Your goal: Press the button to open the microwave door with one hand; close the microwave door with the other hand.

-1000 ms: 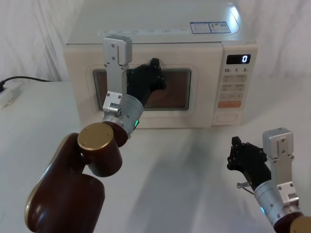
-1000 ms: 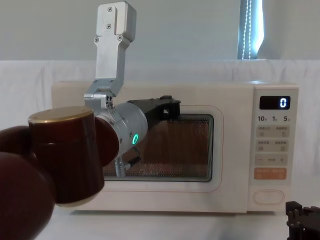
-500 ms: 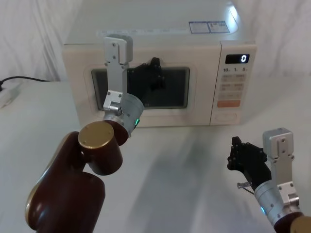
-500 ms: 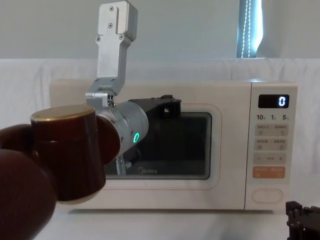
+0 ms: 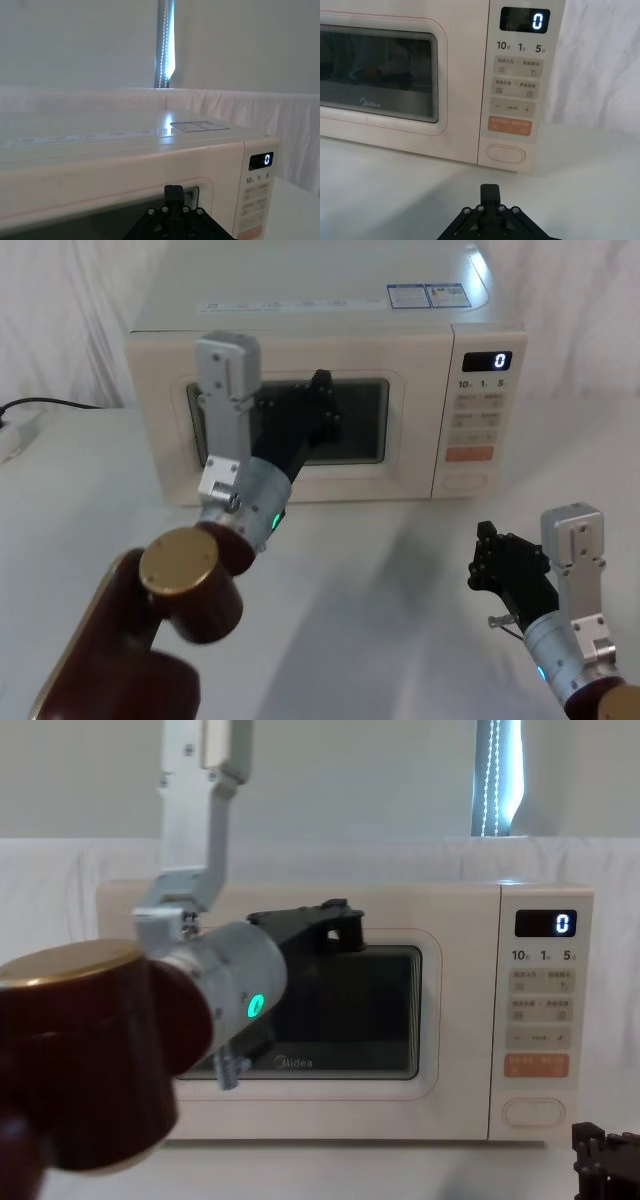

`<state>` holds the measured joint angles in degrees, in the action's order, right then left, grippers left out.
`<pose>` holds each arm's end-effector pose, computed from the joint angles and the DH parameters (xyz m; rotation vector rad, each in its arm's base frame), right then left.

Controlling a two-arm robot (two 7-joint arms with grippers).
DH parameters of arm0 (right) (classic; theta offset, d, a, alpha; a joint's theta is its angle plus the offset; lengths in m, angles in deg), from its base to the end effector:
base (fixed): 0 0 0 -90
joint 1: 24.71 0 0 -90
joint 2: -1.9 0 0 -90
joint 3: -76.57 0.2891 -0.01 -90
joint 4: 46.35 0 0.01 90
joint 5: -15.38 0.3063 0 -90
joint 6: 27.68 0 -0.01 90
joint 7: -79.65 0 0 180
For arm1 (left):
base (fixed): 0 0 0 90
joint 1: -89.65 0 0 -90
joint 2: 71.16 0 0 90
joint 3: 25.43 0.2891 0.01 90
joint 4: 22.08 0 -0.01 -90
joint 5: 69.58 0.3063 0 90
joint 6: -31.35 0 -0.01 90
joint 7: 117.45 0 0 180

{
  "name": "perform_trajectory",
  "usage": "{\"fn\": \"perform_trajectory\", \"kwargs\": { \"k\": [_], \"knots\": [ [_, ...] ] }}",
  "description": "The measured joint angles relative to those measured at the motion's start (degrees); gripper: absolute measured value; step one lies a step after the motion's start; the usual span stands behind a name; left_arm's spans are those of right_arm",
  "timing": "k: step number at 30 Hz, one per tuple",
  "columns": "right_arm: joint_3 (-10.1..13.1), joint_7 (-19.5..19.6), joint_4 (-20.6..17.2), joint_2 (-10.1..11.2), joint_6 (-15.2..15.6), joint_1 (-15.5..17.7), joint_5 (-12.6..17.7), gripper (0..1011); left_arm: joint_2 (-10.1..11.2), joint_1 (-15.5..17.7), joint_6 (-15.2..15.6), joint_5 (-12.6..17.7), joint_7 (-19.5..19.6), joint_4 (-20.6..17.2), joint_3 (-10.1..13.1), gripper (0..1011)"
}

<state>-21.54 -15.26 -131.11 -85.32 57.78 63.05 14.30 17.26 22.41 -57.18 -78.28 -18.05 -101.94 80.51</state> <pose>0.3335 0.0298 -0.3162 -0.0383 -0.0713 -1.3429 0.4196 -0.0975 -0.2060 -0.1945 -0.0770 1.1095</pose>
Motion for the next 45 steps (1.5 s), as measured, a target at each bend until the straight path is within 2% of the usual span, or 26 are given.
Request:
{"fn": "perform_trajectory", "kwargs": {
  "k": [4,5,10,14,17,22,26,31,38,45],
  "knots": [
    [0.0,0.0,0.0,0.0,0.0,0.0,0.0,0,1.6,-4.1,0.8,-0.8,-0.5,-5.4,-0.9,0],
    [0.0,0.0,0.0,0.0,0.0,0.0,0.0,0,1.6,-4.1,0.8,-0.8,-0.5,-5.4,-0.9,0],
    [0.0,0.0,0.0,0.0,0.0,0.0,0.0,0,4.6,-9.7,1.9,-2.2,-0.5,-12.0,-3.0,0],
    [0.0,0.0,0.0,0.0,0.0,0.0,0.0,0,6.2,-12.7,2.0,-2.9,-0.5,-14.9,-4.3,0],
    [0.0,0.0,0.0,0.0,0.0,0.0,0.0,0,8.1,-16.3,1.5,-3.3,-0.4,-17.9,-5.7,0],
    [0.0,0.0,0.0,0.0,0.0,0.0,0.0,0,9.7,-20.4,0.5,-3.9,-0.2,-20.5,-6.8,0],
    [0.0,0.0,0.0,0.0,0.0,0.0,0.0,0,10.2,-23.7,-0.4,-4.1,-0.5,-22.2,-7.6,0],
    [0.0,0.0,0.0,0.0,0.0,0.0,0.0,0,9.8,-27.7,-1.4,-4.4,-2.1,-24.0,-8.8,0],
    [0.0,0.0,0.0,0.0,0.0,0.0,0.0,0,9.2,-30.8,-2.0,-4.7,-2.9,-24.8,-10.2,0],
    [0.0,0.0,0.0,0.0,0.0,0.0,0.0,0,8.9,-32.6,-2.2,-5.0,-3.0,-25.0,-10.8,0]
  ]
}}
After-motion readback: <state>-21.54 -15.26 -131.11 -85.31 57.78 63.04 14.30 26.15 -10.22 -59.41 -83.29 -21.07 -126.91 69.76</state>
